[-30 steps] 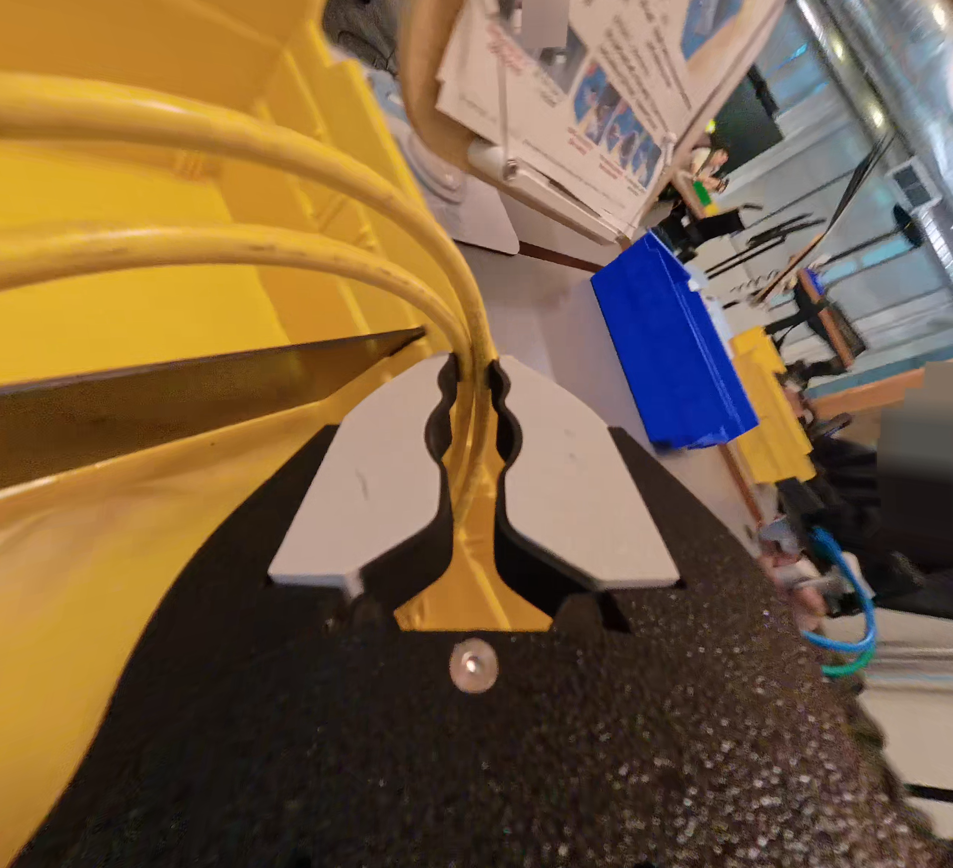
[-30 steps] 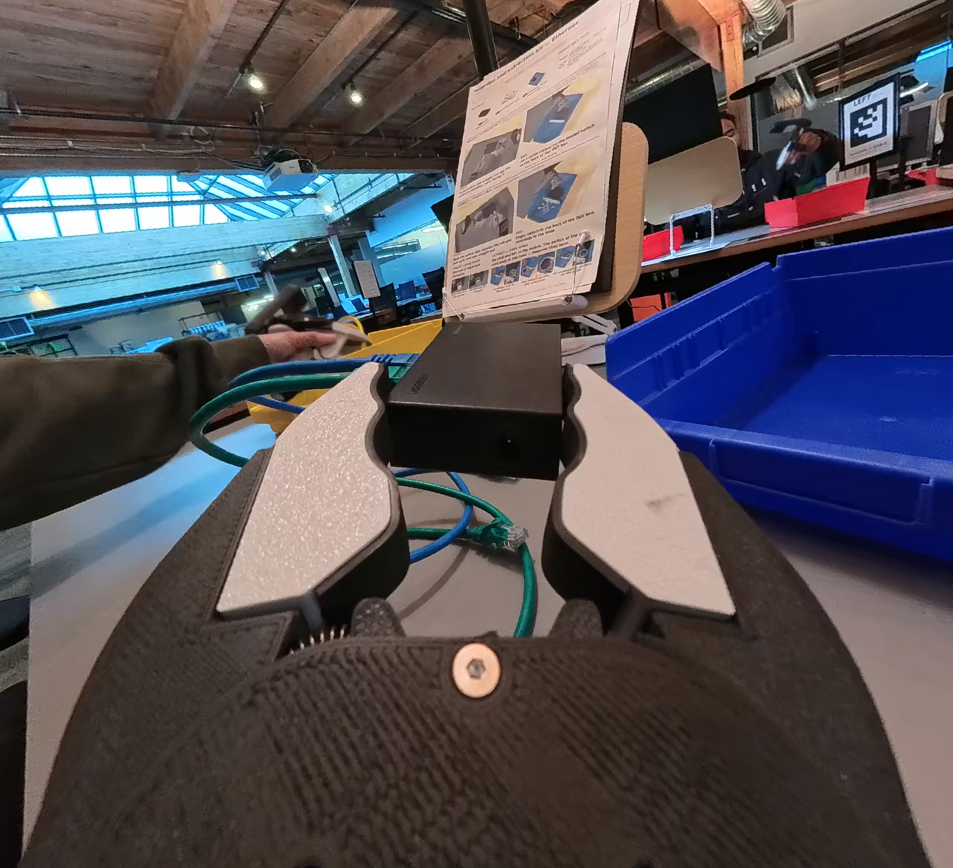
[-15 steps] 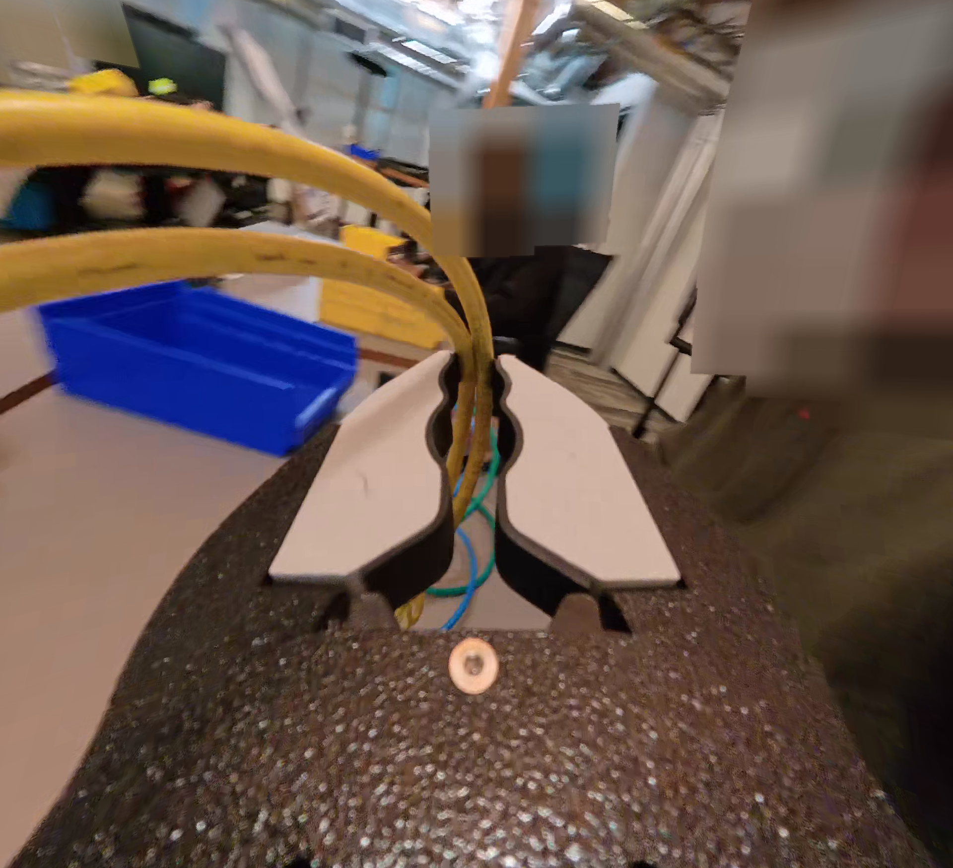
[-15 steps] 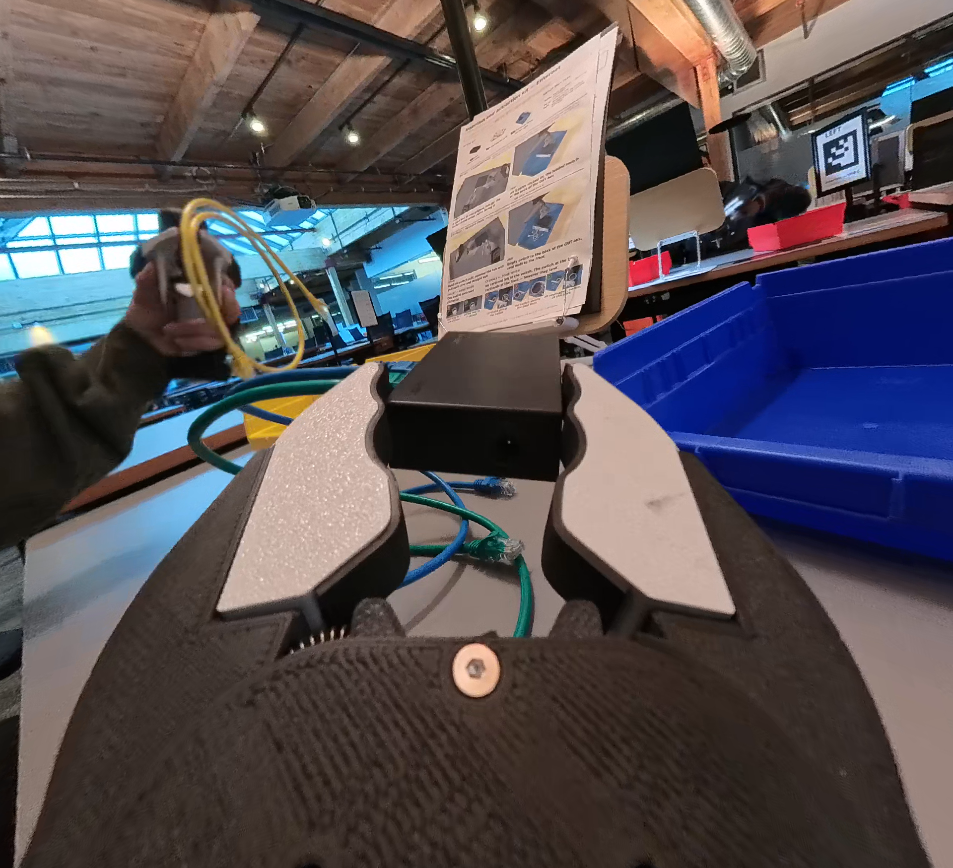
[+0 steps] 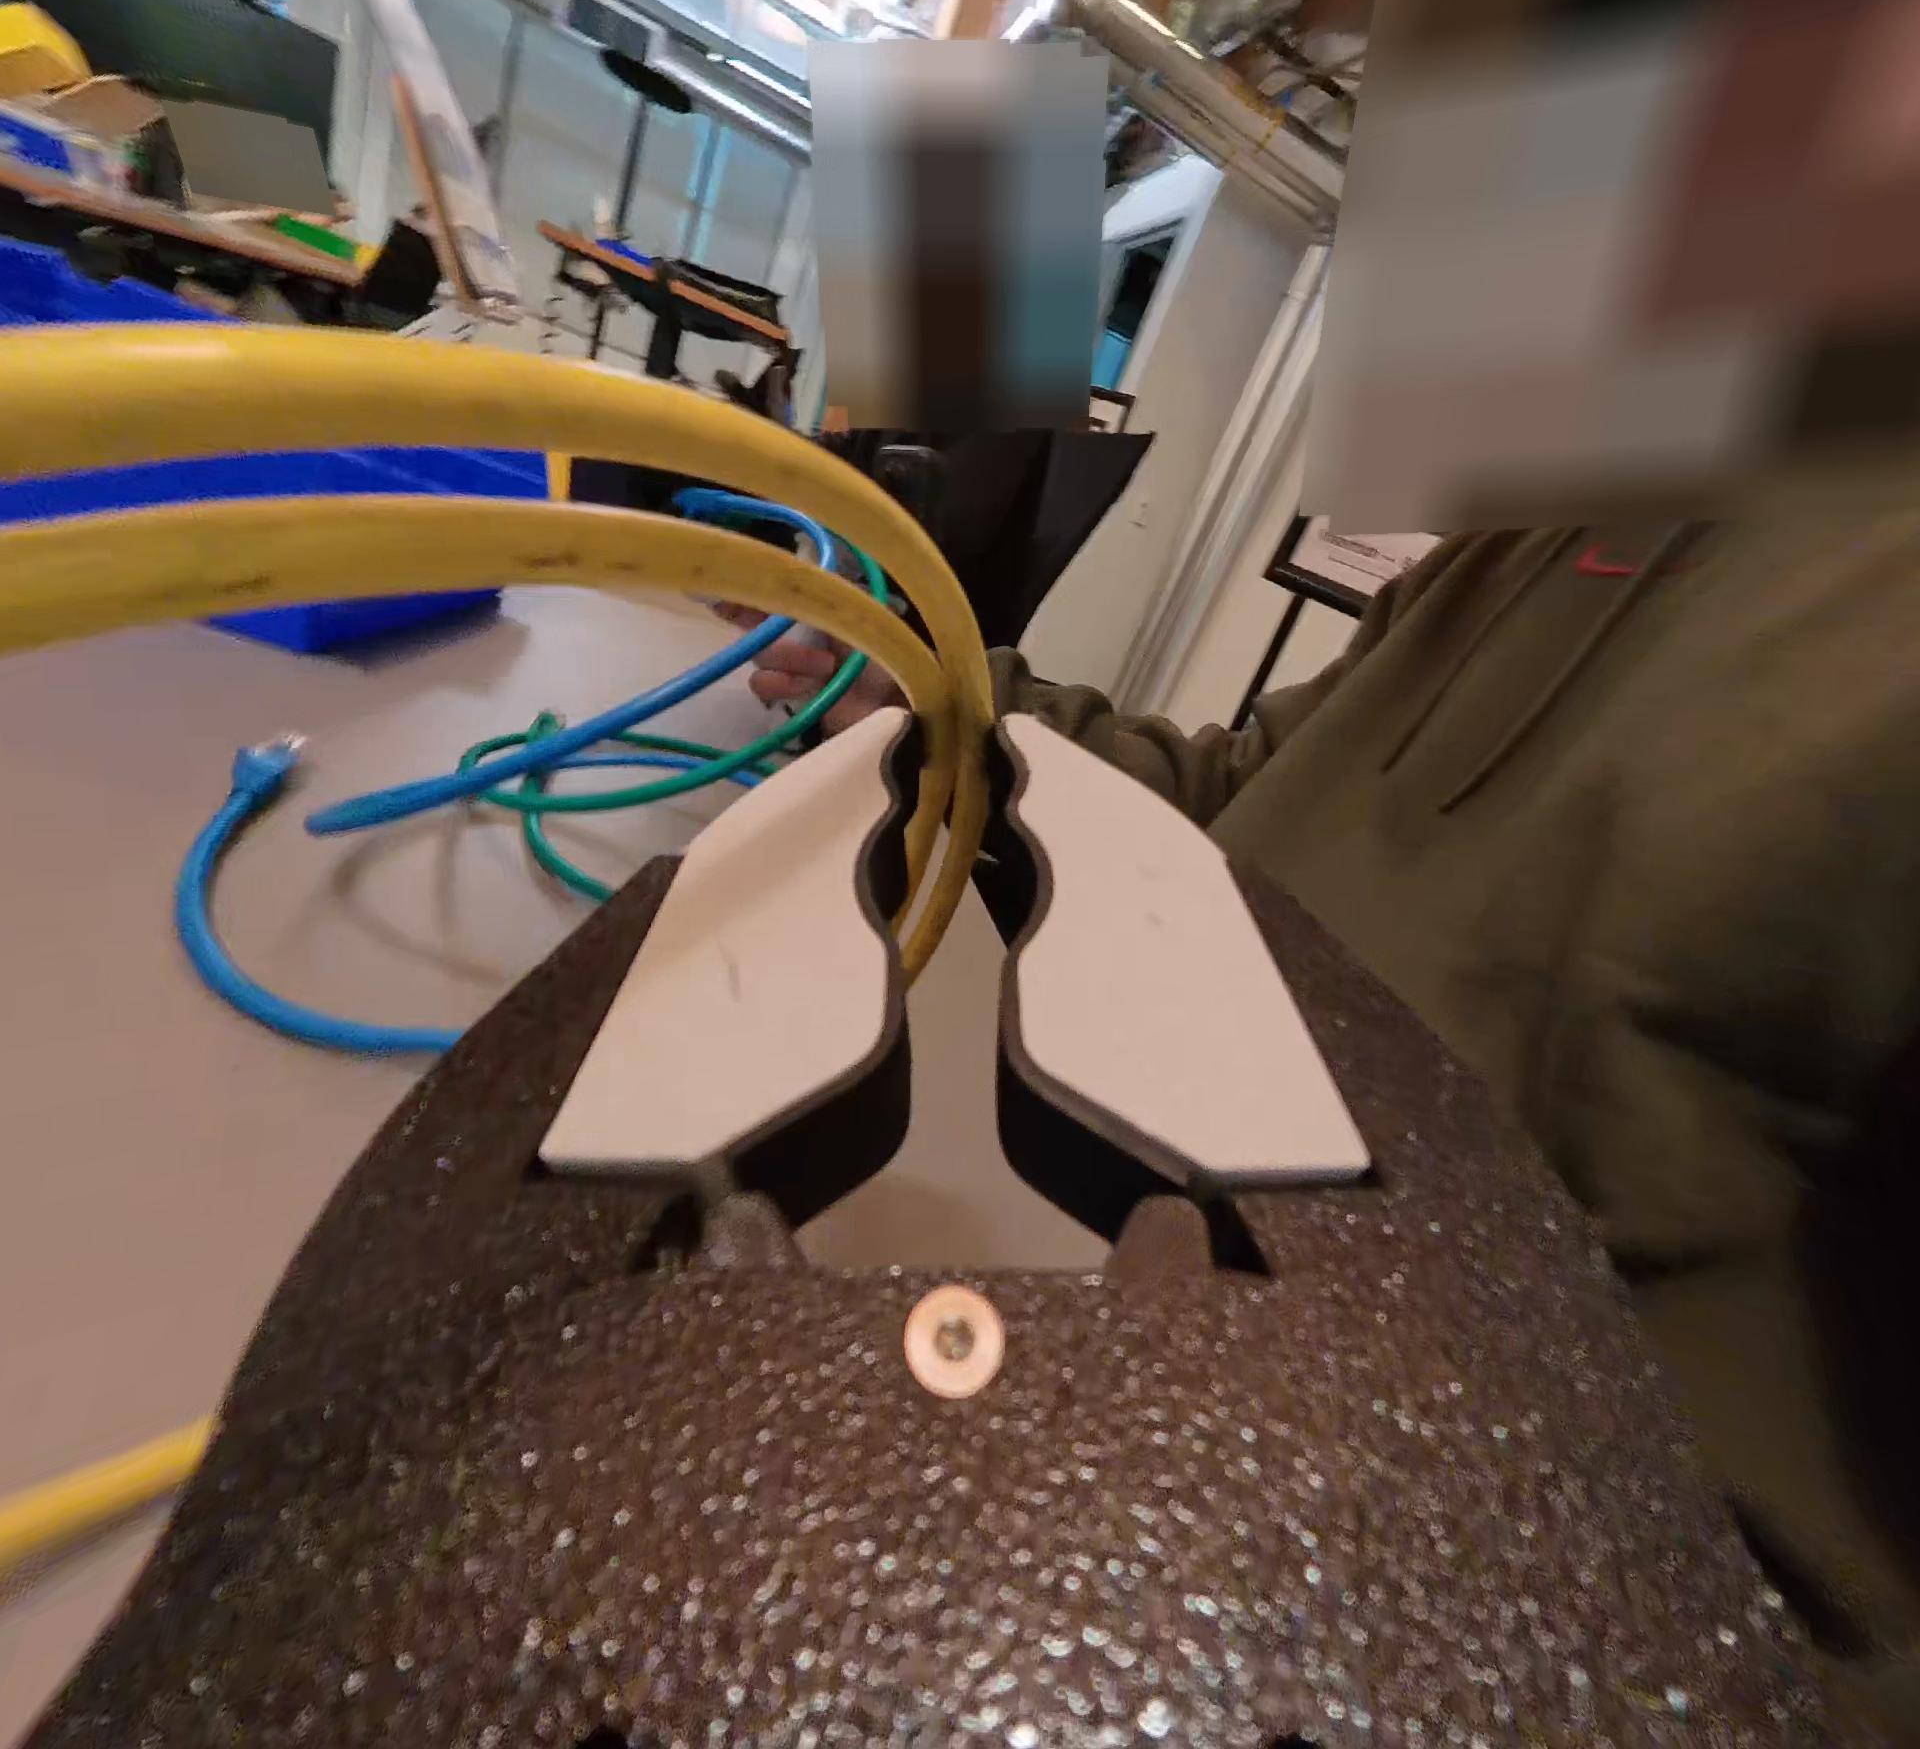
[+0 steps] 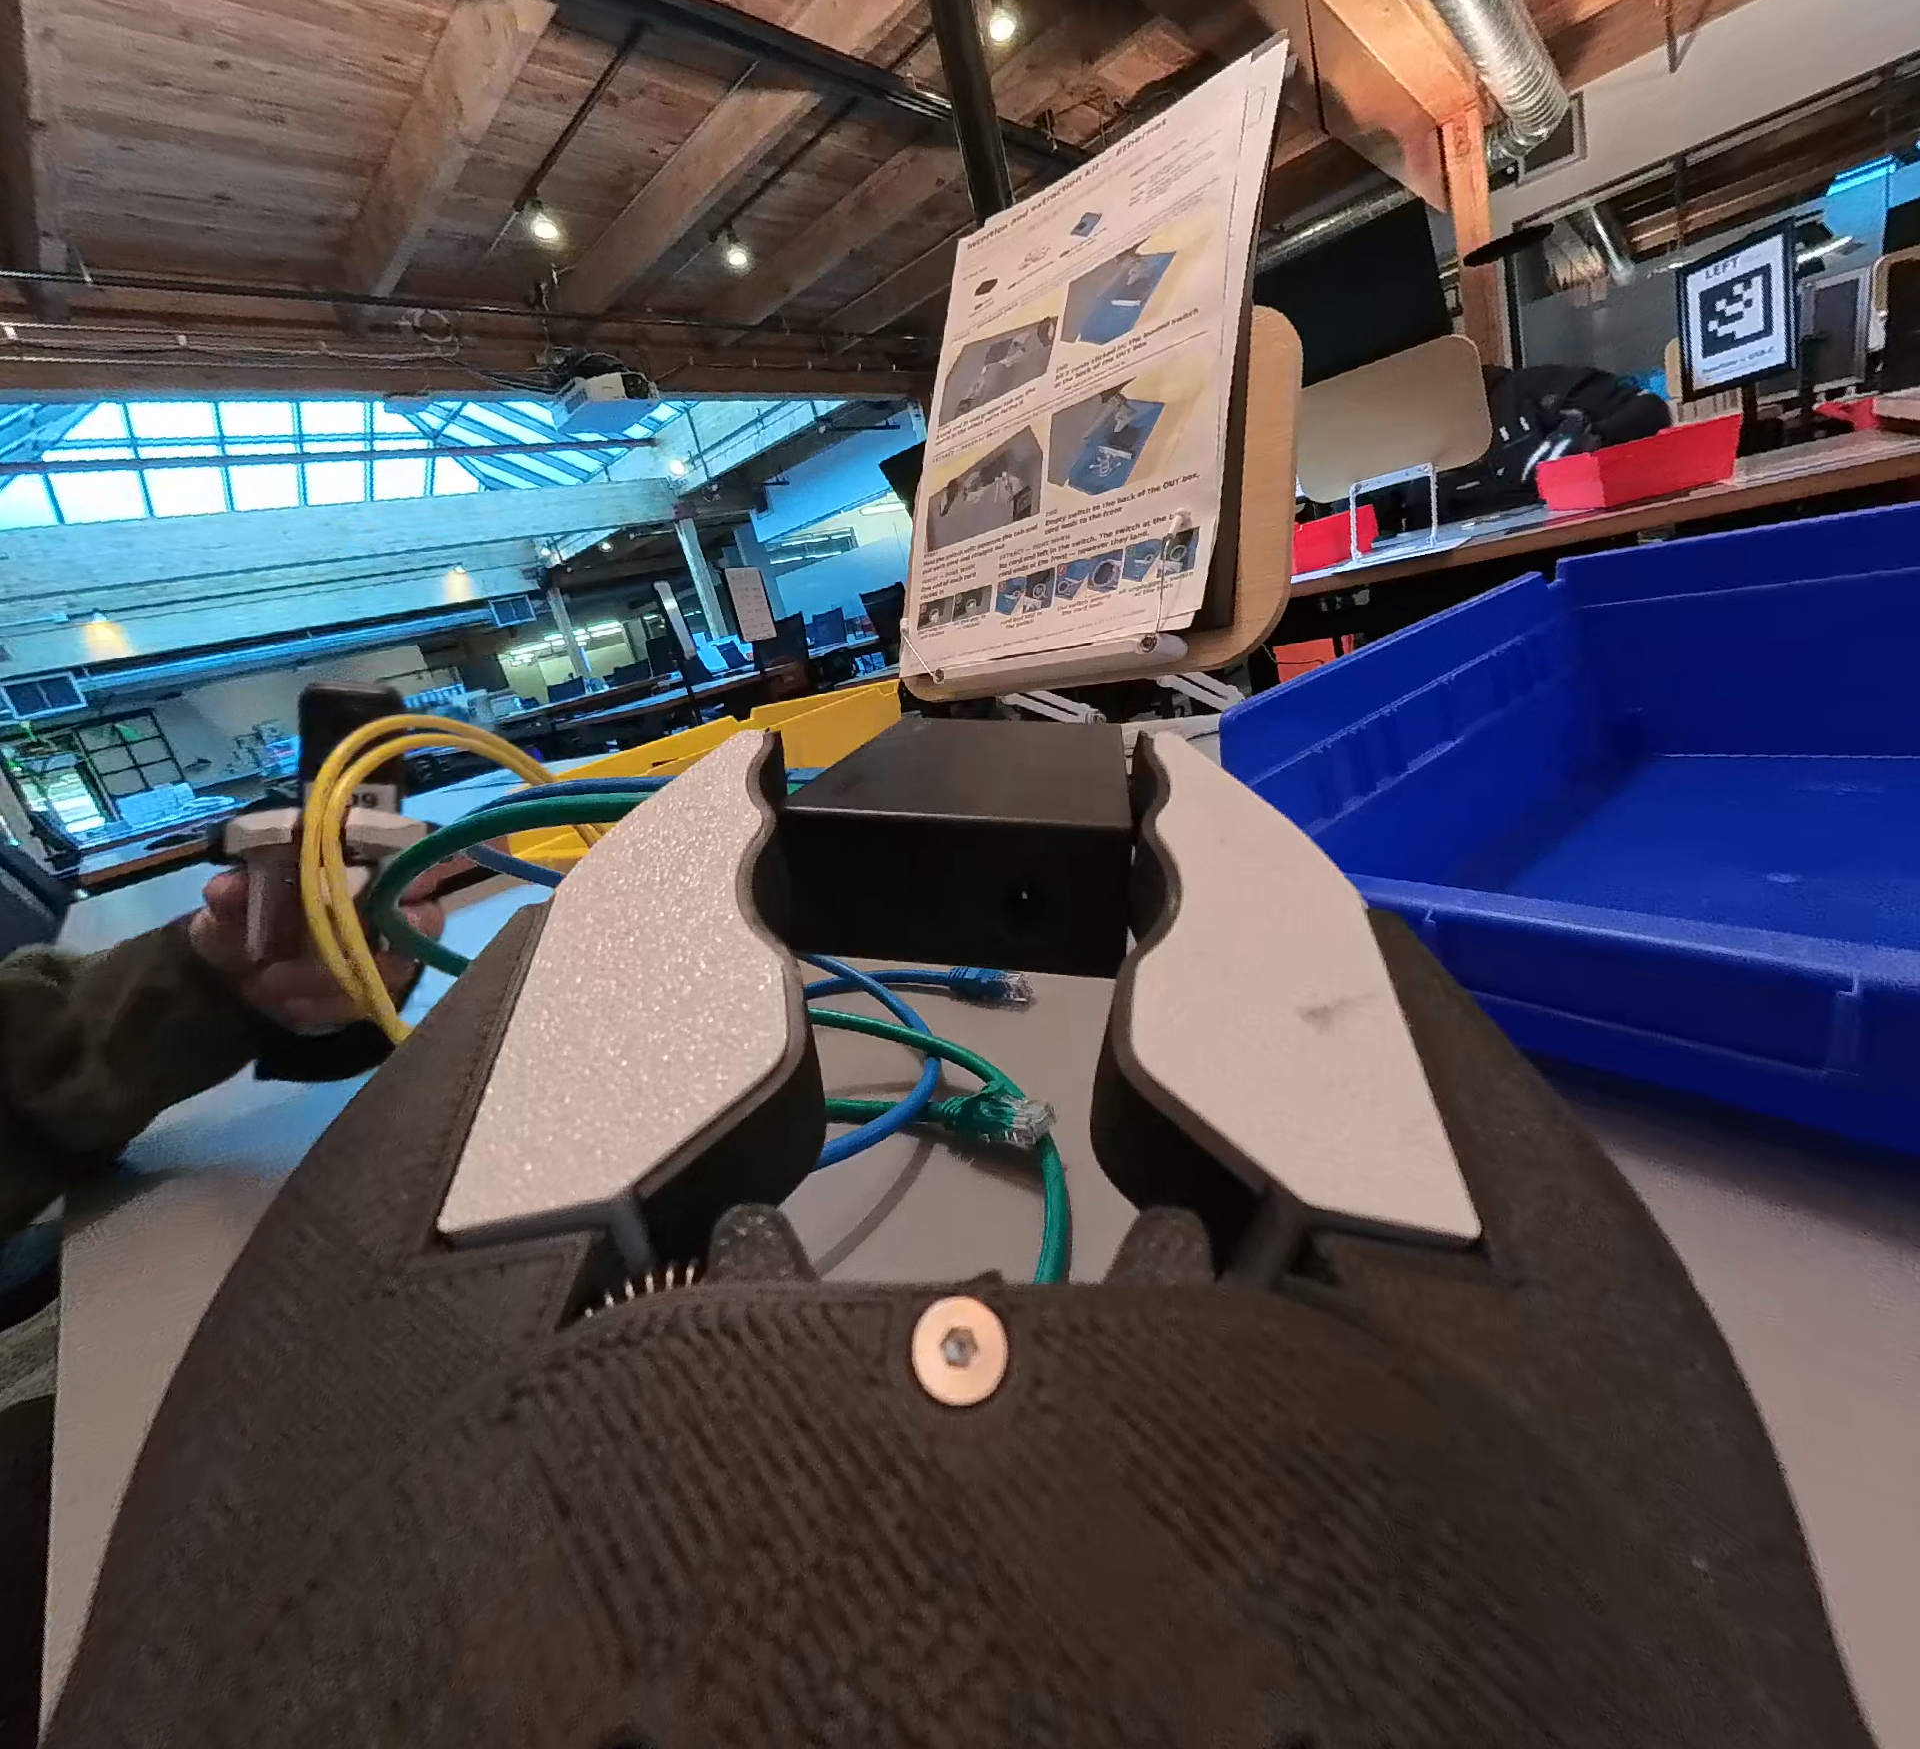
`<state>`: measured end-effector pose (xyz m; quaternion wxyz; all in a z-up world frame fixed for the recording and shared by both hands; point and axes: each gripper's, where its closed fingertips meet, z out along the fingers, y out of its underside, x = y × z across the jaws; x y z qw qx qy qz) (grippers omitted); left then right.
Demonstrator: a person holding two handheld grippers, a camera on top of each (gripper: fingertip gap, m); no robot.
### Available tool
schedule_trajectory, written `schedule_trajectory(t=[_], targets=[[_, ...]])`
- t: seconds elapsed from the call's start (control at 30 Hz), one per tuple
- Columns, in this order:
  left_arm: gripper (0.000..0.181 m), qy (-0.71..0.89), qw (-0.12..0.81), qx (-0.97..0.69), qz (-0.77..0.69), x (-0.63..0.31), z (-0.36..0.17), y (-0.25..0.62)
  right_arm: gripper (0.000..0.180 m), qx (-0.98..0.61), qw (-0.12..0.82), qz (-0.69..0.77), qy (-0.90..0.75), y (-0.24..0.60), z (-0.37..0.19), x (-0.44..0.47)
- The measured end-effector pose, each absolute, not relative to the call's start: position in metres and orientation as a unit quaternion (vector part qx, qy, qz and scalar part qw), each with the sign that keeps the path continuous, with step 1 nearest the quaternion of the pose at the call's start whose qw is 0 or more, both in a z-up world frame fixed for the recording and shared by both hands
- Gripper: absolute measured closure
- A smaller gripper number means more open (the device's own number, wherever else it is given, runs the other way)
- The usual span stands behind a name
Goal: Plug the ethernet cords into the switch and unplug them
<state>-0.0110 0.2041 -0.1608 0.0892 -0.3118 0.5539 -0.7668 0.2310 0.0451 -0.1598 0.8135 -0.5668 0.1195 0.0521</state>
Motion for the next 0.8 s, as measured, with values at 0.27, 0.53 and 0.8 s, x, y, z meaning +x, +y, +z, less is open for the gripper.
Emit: schedule_trajectory(t=[0.27, 0.53, 0.8], targets=[[0.156, 0.544, -0.005, -0.586, -0.601, -0.06, -0.228, 0.251, 0.116, -0.574, 0.81, 0.048, 0.114, 0.047, -0.161, 0.229], [0.155, 0.727, -0.139, -0.613, -0.275, -0.157, -0.286, 0.236, 0.116, -0.574, 0.81, 0.044, 0.112, 0.047, -0.16, 0.228], [0.155, 0.77, 0.262, -0.521, -0.26, -0.023, -0.248, 0.244, 0.116, -0.574, 0.81, 0.047, 0.111, 0.047, -0.161, 0.228]])
